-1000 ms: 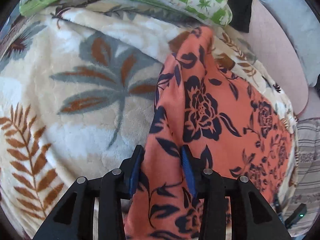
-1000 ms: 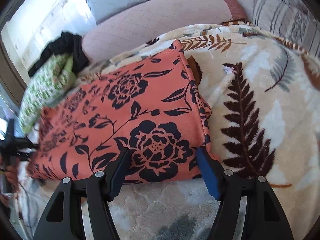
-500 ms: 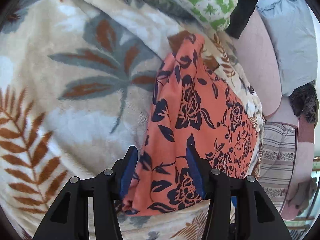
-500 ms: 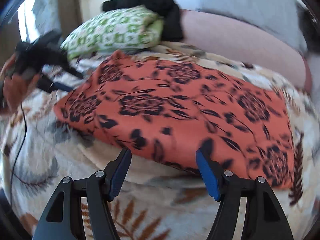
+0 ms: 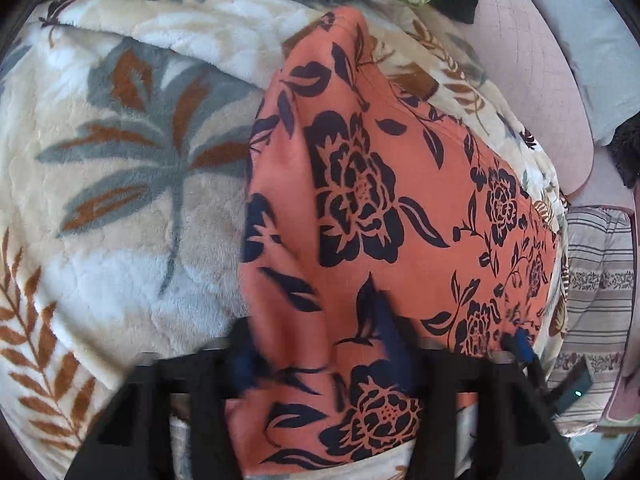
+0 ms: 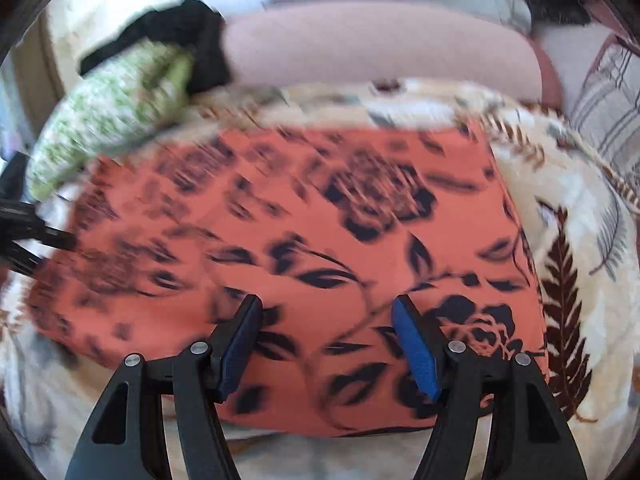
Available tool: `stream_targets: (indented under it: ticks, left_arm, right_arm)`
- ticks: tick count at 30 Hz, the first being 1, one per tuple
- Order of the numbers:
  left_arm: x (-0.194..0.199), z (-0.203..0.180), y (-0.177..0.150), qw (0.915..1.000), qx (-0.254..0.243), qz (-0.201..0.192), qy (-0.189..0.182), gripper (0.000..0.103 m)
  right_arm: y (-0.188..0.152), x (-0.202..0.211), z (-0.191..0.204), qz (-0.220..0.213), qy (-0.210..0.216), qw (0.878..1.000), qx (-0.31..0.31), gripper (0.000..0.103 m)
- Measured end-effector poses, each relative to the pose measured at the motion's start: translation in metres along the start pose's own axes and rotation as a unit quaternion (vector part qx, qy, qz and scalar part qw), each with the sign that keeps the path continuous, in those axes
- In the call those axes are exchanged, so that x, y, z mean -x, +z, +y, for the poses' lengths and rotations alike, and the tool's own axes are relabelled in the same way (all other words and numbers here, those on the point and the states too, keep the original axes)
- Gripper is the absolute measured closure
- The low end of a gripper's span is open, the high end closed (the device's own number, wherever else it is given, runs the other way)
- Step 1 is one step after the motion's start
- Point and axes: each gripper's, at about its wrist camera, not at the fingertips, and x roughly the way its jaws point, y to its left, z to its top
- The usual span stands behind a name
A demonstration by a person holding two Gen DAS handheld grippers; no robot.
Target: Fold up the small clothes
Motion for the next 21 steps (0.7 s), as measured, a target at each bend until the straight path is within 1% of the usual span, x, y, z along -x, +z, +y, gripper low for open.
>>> stream_targets:
  ticks: [1,2,4,6,8,9,12,14,15,16,18,19,21]
  left_arm:
    - [0.001,0.0,-0.001,0.9998,0.011,0.009,-0.012,0.084]
    - [0.005,-0.001,-0.003,0.9996,0.022,0.006,-0.014,0.085]
    - [0.02,-0.014,-0.009,0.9997,0.017,-0.008,-0.012,0.087]
    - [0.035,-0.031,-0.015,0.9995,0.008,-0.021,-0.021,0.087]
    - [0.055,-0.058,-0.022,0.9987,-0.003,-0.032,-0.041,0.088]
    - [0.061,-0.067,-0.025,0.9983,-0.007,-0.036,-0.045,0.088]
    - [0.072,-0.111,-0.035,0.997,-0.032,-0.043,-0.056,0.088]
    - [0.065,-0.147,-0.04,0.9961,-0.053,-0.037,-0.061,0.088]
    - [0.06,-0.159,-0.042,0.9957,-0.061,-0.033,-0.061,0.088]
    - [0.049,-0.178,-0.044,0.9953,-0.073,-0.027,-0.058,0.088]
    - [0.027,-0.202,-0.042,0.9947,-0.084,-0.011,-0.057,0.088]
    - [0.008,-0.216,-0.04,0.9946,-0.088,0.002,-0.055,0.087]
    - [-0.02,-0.231,-0.035,0.9947,-0.09,0.019,-0.045,0.087]
  right_arm:
    - [-0.004,0.002,-0.003,-0.018,0.012,1.0,-0.001,0.026]
    - [-0.006,0.003,-0.003,-0.022,0.019,1.0,-0.002,0.025]
    - [-0.006,0.004,-0.001,-0.022,0.016,1.0,0.002,0.023]
    - [-0.008,0.004,0.001,-0.023,0.019,1.0,0.008,0.02]
    - [-0.008,0.002,-0.001,-0.025,0.029,0.999,0.004,0.018]
    - [-0.007,0.002,-0.001,-0.026,0.034,0.999,0.002,0.016]
    - [-0.008,0.002,-0.005,-0.031,0.048,0.998,-0.006,0.015]
    - [-0.008,0.003,-0.006,-0.034,0.054,0.998,-0.01,0.015]
    - [-0.009,0.003,-0.006,-0.035,0.057,0.998,-0.012,0.015]
    - [-0.009,0.004,-0.008,-0.036,0.059,0.998,-0.013,0.015]
    - [-0.01,0.004,-0.009,-0.038,0.065,0.997,-0.016,0.014]
    - [-0.01,0.005,-0.009,-0.039,0.067,0.997,-0.017,0.014]
    - [-0.01,0.005,-0.011,-0.041,0.075,0.996,-0.022,0.014]
